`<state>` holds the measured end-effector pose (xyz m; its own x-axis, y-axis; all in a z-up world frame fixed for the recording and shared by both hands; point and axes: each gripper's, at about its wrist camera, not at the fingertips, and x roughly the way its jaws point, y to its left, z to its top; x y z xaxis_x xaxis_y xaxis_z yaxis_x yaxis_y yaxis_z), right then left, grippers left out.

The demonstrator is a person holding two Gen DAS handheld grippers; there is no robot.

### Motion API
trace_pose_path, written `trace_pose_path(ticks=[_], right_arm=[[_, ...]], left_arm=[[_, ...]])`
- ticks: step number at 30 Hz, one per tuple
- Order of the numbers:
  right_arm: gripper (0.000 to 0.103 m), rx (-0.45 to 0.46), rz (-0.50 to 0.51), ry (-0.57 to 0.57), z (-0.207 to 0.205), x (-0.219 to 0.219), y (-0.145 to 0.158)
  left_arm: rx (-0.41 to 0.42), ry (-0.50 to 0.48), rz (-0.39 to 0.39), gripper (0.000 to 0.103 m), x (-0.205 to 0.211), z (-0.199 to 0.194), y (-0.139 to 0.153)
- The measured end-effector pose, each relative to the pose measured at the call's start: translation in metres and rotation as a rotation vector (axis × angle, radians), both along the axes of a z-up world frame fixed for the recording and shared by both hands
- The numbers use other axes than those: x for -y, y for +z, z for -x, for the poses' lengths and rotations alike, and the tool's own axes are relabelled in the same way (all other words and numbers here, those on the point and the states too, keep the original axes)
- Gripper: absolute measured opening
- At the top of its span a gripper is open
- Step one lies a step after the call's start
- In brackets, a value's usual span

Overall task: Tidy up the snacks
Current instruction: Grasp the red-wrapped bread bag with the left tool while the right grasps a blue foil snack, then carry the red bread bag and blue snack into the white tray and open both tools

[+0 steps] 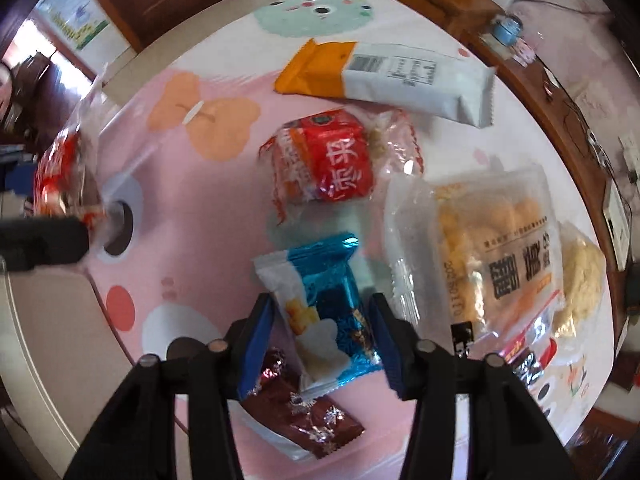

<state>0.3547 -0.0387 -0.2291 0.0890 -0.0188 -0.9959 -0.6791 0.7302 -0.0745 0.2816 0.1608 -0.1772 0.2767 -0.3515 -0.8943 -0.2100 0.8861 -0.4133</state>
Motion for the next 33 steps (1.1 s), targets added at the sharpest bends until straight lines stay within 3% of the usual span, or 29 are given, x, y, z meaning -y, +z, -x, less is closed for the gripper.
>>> trace_pose_path(ticks=[2, 5, 10, 16, 19, 23, 27, 33], right_arm=[[0.030, -0.011, -0.014, -0.036, 0.002, 0.003, 0.003], [0.030, 0.042, -0.038, -0.067, 0.002, 0.006, 0.017], [0.030, 0.156, -0.151, -0.208, 0.030, 0.027, 0.082], [0.030, 0.304, -0.327, -0.325, 0.109, 0.062, 0.171], [0.030, 0.372, -0.411, -0.372, 0.160, 0.079, 0.200], [0.030, 0.436, -0.490, -0.435, 0.221, 0.096, 0.217], [0.030, 0.524, -0.501, -0.464, 0.270, 0.099, 0.217], [0.030, 0.601, -0.553, -0.581, 0.328, 0.107, 0.193]], left_arm=[[0.009, -0.008, -0.008, 0.053, 0.004, 0.001, 0.004], [0.032, -0.023, -0.021, 0.053, 0.011, 0.005, 0.018], [0.100, -0.052, -0.042, 0.053, 0.025, 0.028, 0.058], [0.222, -0.131, -0.080, 0.053, 0.051, 0.088, 0.116], [0.286, -0.175, -0.111, 0.053, 0.066, 0.126, 0.139], [0.348, -0.217, -0.133, 0.053, 0.081, 0.173, 0.160], [0.411, -0.231, -0.157, 0.054, 0.094, 0.218, 0.170], [0.469, -0.171, -0.188, 0.054, 0.103, 0.262, 0.153]])
